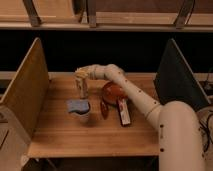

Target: Stand the bottle upright

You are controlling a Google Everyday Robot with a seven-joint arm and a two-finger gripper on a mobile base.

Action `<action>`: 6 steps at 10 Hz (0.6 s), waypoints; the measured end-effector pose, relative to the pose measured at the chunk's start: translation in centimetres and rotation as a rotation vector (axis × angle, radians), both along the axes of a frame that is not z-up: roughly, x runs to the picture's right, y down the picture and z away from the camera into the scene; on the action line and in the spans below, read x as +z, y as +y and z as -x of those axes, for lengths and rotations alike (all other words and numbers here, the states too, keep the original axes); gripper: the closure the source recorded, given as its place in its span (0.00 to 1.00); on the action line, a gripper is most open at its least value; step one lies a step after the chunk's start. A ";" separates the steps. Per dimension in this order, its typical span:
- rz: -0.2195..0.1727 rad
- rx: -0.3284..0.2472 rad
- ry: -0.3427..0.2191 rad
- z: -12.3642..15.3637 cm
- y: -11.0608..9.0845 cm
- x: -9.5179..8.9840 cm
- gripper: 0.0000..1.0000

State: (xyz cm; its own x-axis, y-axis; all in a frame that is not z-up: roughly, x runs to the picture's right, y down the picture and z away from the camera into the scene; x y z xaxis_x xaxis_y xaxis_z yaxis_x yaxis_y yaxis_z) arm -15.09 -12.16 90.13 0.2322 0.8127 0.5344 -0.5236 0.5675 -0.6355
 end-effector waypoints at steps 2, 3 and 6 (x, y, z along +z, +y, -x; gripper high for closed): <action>-0.012 -0.024 0.002 -0.3 -0.9 0.3 1.00; -0.018 -0.033 0.001 -0.3 -1.1 0.3 1.00; -0.046 -0.034 -0.022 -0.3 -2.1 0.4 1.00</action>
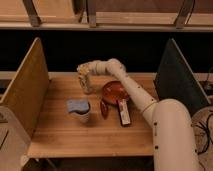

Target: Stand the bottle upright

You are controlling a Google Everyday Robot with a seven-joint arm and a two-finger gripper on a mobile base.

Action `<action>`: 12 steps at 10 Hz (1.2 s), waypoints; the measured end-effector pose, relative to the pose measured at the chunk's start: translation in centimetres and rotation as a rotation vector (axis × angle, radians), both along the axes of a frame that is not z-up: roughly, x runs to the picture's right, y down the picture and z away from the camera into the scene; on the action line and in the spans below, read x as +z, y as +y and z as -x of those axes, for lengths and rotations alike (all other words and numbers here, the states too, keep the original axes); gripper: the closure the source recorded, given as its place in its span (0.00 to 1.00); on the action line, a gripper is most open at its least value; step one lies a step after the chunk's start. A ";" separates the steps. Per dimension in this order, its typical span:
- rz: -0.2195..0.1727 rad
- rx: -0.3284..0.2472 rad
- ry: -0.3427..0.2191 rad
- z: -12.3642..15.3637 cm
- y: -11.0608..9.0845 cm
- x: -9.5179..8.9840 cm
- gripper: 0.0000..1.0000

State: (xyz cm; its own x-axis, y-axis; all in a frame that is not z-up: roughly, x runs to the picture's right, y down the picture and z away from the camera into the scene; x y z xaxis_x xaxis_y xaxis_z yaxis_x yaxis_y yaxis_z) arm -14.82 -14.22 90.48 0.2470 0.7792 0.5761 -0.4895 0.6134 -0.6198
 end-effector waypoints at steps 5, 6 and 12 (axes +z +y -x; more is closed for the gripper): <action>0.007 0.010 -0.023 0.1 0.0 0.2 0.94; 0.007 0.009 -0.023 0.1 0.1 0.2 0.94; 0.007 0.009 -0.023 0.1 0.1 0.2 0.39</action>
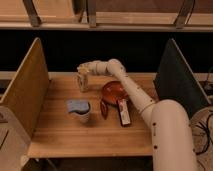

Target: Stand the bottle upright

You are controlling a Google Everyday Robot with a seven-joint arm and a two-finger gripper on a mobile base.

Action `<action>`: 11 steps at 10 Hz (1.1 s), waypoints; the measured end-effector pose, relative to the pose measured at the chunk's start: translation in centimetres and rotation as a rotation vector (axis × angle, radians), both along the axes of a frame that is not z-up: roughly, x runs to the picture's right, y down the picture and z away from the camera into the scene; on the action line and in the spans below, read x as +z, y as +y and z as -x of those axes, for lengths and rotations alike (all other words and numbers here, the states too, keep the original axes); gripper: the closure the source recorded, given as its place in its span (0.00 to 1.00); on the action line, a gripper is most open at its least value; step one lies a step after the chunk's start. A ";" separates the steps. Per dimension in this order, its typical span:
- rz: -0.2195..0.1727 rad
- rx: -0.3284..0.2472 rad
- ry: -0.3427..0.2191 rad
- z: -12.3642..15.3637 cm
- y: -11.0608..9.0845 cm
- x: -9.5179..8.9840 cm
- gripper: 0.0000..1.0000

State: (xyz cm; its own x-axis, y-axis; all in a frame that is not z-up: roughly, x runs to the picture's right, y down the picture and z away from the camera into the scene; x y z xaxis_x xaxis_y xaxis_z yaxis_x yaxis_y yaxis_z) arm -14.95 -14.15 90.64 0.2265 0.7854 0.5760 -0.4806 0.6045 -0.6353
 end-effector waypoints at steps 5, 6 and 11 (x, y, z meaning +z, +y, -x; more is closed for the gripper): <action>0.001 0.001 0.000 0.0 0.1 0.1 0.20; 0.002 0.000 0.000 0.0 0.1 0.1 0.20; 0.002 0.000 0.000 0.0 0.1 0.1 0.20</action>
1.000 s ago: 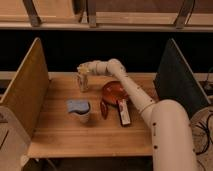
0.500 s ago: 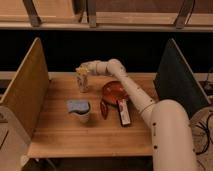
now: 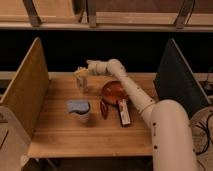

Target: Stand the bottle upright

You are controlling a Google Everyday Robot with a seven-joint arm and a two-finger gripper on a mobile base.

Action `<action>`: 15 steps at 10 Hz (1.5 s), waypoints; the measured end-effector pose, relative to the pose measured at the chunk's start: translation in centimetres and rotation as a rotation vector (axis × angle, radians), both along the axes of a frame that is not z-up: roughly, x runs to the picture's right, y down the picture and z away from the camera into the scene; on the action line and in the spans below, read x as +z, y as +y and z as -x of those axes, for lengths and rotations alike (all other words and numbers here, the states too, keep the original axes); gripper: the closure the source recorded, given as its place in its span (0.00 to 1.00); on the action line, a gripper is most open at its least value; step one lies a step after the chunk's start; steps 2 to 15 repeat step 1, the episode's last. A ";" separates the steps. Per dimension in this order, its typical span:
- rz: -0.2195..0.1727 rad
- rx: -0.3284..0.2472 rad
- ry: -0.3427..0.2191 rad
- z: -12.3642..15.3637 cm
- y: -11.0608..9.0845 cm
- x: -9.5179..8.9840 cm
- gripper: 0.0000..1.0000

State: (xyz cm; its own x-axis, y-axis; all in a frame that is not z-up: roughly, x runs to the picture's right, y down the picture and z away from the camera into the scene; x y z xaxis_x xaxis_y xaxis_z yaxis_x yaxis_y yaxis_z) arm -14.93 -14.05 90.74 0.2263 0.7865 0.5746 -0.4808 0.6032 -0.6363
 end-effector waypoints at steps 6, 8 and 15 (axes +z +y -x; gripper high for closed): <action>0.000 0.000 0.000 0.0 0.0 0.0 0.20; 0.000 0.000 0.000 0.0 0.0 0.0 0.20; 0.000 0.000 0.000 0.0 0.0 0.0 0.20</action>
